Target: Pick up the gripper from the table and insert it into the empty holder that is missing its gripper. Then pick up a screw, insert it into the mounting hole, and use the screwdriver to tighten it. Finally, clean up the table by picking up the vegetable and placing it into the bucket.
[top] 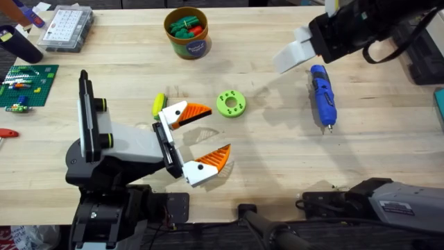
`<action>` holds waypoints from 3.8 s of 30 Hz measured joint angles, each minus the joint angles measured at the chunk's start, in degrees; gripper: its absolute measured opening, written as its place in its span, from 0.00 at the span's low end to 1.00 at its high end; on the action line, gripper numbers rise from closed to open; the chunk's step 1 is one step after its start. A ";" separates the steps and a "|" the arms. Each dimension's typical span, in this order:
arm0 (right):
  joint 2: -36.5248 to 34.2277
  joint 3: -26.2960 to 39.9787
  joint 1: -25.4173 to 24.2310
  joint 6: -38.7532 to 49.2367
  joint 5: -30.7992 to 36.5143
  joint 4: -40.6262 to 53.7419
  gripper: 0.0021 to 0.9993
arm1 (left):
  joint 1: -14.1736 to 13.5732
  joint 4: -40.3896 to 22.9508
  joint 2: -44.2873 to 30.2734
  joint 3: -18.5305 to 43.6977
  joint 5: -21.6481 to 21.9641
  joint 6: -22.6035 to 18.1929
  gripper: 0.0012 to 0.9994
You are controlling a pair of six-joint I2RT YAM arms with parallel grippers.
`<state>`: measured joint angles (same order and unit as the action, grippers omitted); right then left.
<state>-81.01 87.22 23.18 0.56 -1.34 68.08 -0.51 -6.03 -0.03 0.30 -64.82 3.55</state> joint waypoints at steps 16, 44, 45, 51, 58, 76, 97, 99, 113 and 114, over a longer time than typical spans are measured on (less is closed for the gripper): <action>0.00 -0.02 0.00 0.06 -1.87 0.08 0.99 | 0.00 -0.17 0.00 0.00 -0.08 -0.04 0.00; 8.80 0.00 0.96 0.52 -5.41 5.67 0.99 | 0.00 -0.17 0.00 0.00 -0.06 -0.02 0.00; 9.05 0.00 0.96 0.40 -5.34 6.23 0.99 | 0.00 -0.17 0.00 0.00 -0.06 -0.02 0.00; 10.05 -1.62 0.36 0.87 -5.08 5.39 0.99 | 0.00 -0.17 0.00 0.01 -0.06 -0.04 0.00; 11.53 -4.52 -2.43 1.34 -2.75 3.52 0.99 | 0.00 -0.17 0.00 0.00 -0.06 -0.02 0.00; 5.89 -14.18 -20.04 -0.40 2.18 -4.19 0.99 | 0.00 -0.17 0.00 0.00 -0.06 -0.02 0.00; -24.05 -15.17 -25.43 5.61 -0.61 -17.58 0.99 | 0.00 -0.17 0.00 0.00 -0.05 -0.02 0.00; -24.84 -15.17 -25.87 5.74 -0.08 -17.86 0.99 | 0.00 -0.17 0.00 0.02 -0.05 -0.02 0.00; -25.11 -15.10 -27.10 6.20 1.14 -19.23 0.26 | 0.00 -0.17 0.00 0.00 -0.06 -0.03 0.00; -25.20 -15.10 -27.10 6.26 1.10 -19.44 0.14 | 0.00 -0.17 0.00 0.00 -0.06 -0.03 0.00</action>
<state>-106.21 72.12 -3.92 6.82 -0.24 48.65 -0.51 -6.20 -0.03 0.30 -64.88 3.52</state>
